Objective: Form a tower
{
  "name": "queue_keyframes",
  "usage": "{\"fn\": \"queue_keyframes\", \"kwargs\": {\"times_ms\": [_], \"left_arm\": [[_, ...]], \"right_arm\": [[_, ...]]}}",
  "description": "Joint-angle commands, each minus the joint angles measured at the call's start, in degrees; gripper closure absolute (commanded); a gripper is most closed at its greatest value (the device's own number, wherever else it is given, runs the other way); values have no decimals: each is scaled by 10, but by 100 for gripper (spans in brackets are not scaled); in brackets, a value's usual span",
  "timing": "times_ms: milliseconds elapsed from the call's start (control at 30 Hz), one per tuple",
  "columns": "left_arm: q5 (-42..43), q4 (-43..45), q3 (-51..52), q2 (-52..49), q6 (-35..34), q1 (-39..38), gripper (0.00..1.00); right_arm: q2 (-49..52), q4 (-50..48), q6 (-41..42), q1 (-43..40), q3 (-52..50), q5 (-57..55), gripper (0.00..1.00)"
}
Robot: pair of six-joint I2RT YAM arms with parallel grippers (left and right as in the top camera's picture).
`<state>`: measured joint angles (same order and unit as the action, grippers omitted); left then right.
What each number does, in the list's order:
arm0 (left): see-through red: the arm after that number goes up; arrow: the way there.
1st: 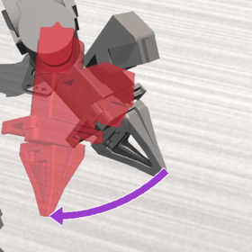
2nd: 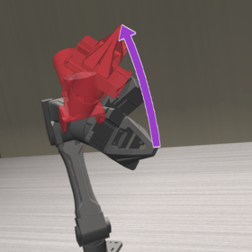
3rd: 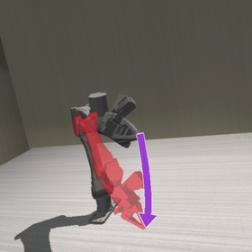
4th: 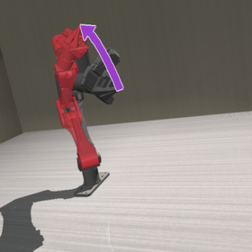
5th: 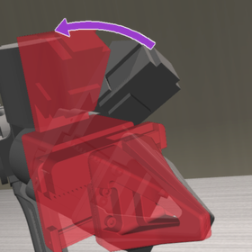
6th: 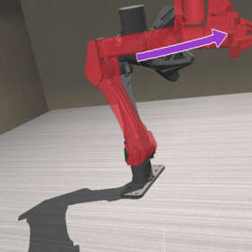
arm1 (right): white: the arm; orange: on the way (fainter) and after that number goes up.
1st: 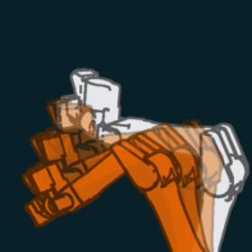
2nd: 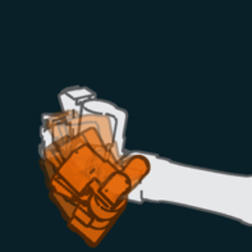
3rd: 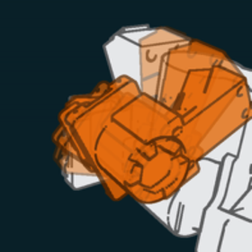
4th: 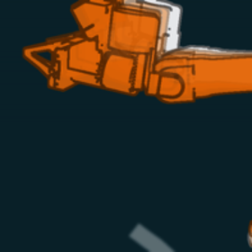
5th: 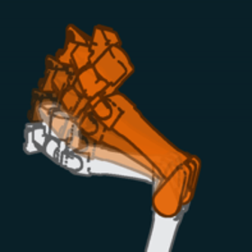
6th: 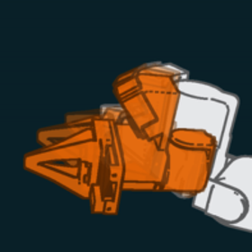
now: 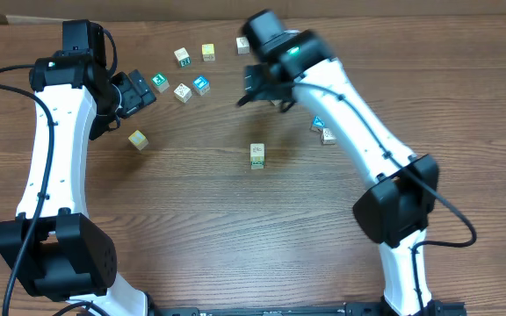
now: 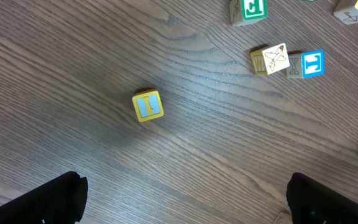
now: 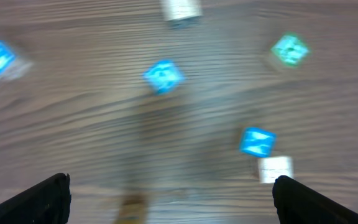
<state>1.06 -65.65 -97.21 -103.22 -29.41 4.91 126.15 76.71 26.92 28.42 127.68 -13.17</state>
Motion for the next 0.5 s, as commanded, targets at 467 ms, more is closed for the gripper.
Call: {"fn": "queue_keyframes", "kwargs": {"times_ms": [467], "left_arm": [[-4,-1,0,-7,11,-1,0]], "right_arm": [[-10,-91,-2,-136,-228,45,0]]}}
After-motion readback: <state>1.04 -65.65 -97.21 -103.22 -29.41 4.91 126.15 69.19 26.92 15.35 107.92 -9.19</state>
